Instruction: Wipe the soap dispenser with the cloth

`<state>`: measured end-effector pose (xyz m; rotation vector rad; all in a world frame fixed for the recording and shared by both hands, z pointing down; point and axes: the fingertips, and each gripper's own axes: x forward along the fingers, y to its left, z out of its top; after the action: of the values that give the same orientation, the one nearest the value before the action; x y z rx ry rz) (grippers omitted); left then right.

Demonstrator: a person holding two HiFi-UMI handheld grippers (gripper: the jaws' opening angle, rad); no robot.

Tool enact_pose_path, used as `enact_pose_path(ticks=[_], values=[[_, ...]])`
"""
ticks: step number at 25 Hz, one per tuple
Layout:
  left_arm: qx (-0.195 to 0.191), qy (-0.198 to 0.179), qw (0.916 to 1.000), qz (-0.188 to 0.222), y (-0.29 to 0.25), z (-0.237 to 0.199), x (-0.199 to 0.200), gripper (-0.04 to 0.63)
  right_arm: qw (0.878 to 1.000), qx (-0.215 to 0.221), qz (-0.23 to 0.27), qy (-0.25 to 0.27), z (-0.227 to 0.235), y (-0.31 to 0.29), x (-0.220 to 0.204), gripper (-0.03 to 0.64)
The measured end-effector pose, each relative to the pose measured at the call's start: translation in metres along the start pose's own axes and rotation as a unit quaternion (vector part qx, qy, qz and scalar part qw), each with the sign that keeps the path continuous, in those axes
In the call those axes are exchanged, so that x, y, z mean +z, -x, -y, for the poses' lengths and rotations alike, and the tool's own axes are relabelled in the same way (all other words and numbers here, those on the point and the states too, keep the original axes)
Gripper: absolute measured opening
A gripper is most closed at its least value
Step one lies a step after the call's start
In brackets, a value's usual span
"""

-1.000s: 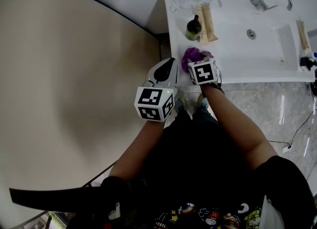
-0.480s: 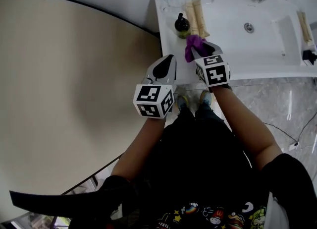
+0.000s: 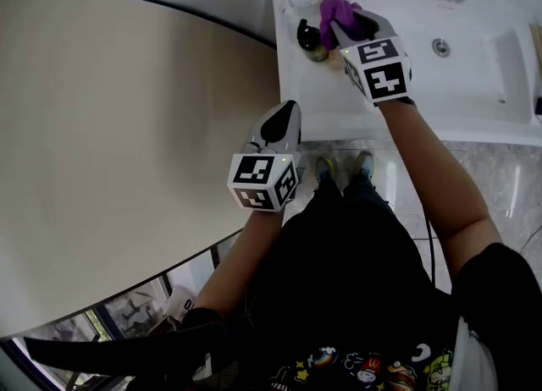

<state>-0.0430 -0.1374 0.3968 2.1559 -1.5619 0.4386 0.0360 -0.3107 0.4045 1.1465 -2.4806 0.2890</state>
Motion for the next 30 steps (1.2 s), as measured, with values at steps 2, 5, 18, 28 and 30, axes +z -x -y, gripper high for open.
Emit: enact_pose_path(ticks=[2,5,18,28,30], values=[[0.012,-0.001,0.9999,-0.004,0.004,0.000,-0.004,0.002,1.000,0.014,-0.009,0.011,-0.004,-0.011,-0.010,0.152],[0.026,0.001,0.9996,-0.007,0.008,-0.003,-0.009,0.002,0.999,0.029,-0.032,0.021,-0.012,-0.028,-0.033,0.152],[0.025,0.003,0.9993,-0.029,-0.003,0.005,-0.024,0.002,0.992,0.041,-0.100,0.059,-0.017,-0.045,-0.103,0.152],[0.025,0.010,0.9994,-0.023,-0.006,-0.004,-0.022,0.002,0.990,0.058,-0.108,0.068,-0.033,-0.035,-0.107,0.153],[0.024,0.012,0.9994,-0.019,-0.007,-0.006,-0.021,0.002,0.990,0.062,-0.105,0.070,-0.038,-0.028,-0.104,0.153]])
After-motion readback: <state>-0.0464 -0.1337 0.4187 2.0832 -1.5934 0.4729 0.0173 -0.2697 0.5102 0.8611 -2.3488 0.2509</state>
